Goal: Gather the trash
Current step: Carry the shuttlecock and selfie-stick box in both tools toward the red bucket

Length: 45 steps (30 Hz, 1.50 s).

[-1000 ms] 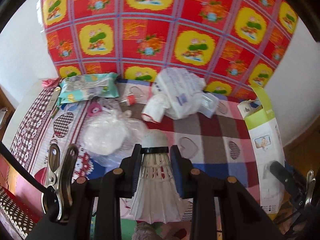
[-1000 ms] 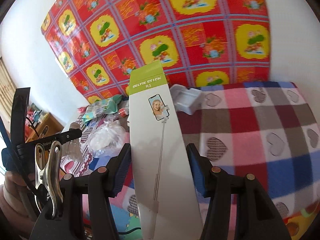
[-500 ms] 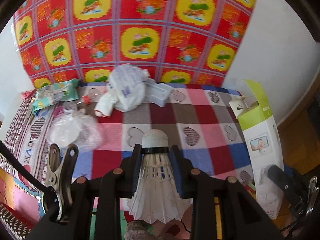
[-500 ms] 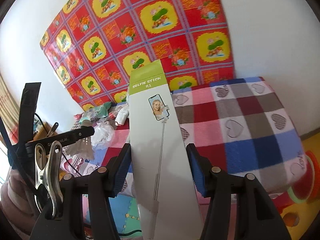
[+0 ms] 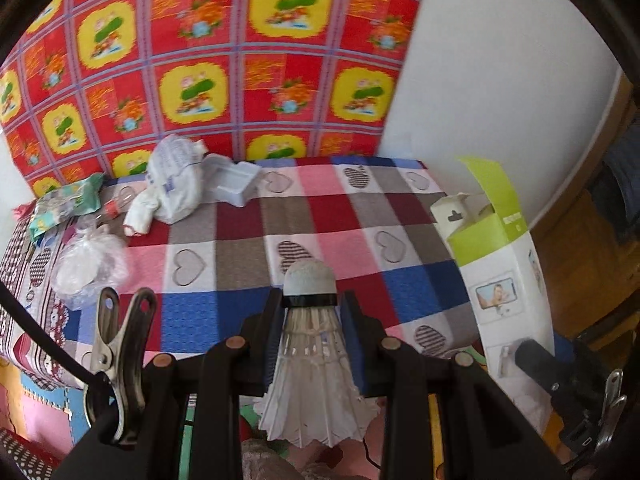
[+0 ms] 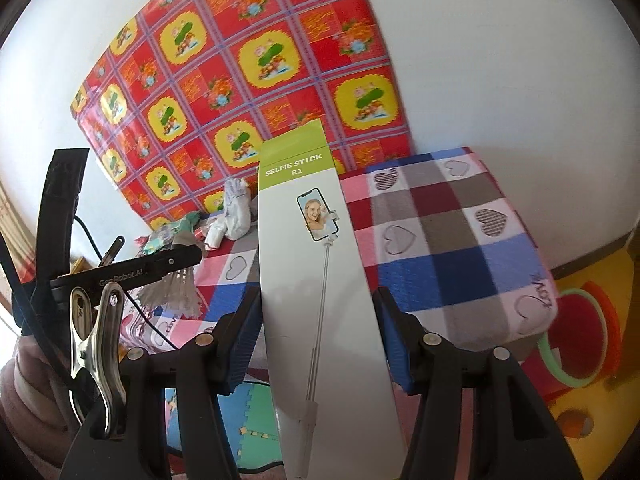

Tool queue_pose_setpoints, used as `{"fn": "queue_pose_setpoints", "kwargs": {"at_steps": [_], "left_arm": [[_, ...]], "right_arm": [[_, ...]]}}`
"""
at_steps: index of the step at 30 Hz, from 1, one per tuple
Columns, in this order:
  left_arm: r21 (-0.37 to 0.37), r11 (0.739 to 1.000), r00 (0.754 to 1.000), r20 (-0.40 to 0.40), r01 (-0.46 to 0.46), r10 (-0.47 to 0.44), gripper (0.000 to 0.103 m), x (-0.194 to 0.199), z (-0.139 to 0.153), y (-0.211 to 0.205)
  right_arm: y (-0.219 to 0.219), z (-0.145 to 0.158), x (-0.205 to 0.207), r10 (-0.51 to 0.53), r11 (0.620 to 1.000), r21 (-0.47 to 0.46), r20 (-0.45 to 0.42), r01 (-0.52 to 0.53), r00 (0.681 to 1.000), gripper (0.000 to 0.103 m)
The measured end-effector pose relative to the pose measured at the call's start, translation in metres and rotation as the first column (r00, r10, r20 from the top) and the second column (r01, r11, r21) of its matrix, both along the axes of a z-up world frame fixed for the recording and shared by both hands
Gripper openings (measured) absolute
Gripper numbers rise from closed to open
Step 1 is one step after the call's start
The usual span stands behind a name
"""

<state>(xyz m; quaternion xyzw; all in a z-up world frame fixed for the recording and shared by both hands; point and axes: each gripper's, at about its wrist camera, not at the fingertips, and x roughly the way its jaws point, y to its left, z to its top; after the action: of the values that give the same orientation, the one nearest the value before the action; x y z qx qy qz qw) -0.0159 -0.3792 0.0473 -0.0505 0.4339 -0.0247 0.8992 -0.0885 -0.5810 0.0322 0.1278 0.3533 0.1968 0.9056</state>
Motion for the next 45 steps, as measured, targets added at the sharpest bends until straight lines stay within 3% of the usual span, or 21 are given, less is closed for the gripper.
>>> {"fn": "queue_pose_setpoints", "kwargs": {"at_steps": [12, 25, 45], "left_arm": [[0.011, 0.991, 0.991, 0.000, 0.132, -0.132, 0.030, 0.027, 0.003, -0.054], [-0.011, 0.961, 0.961, 0.006, 0.277, -0.277, 0.030, 0.068, -0.007, -0.090], [-0.036, 0.933, 0.934, -0.016, 0.357, -0.358, 0.030, 0.078, -0.018, -0.122]], "right_arm": [[-0.040, 0.001, -0.002, -0.091, 0.996, 0.019, -0.008, 0.091, 0.996, 0.056], [-0.069, -0.005, 0.014, -0.245, 0.969, 0.010, -0.026, 0.245, 0.969, 0.056], [-0.094, -0.001, 0.012, -0.332, 0.943, -0.018, -0.043, 0.331, 0.942, 0.056]]}}
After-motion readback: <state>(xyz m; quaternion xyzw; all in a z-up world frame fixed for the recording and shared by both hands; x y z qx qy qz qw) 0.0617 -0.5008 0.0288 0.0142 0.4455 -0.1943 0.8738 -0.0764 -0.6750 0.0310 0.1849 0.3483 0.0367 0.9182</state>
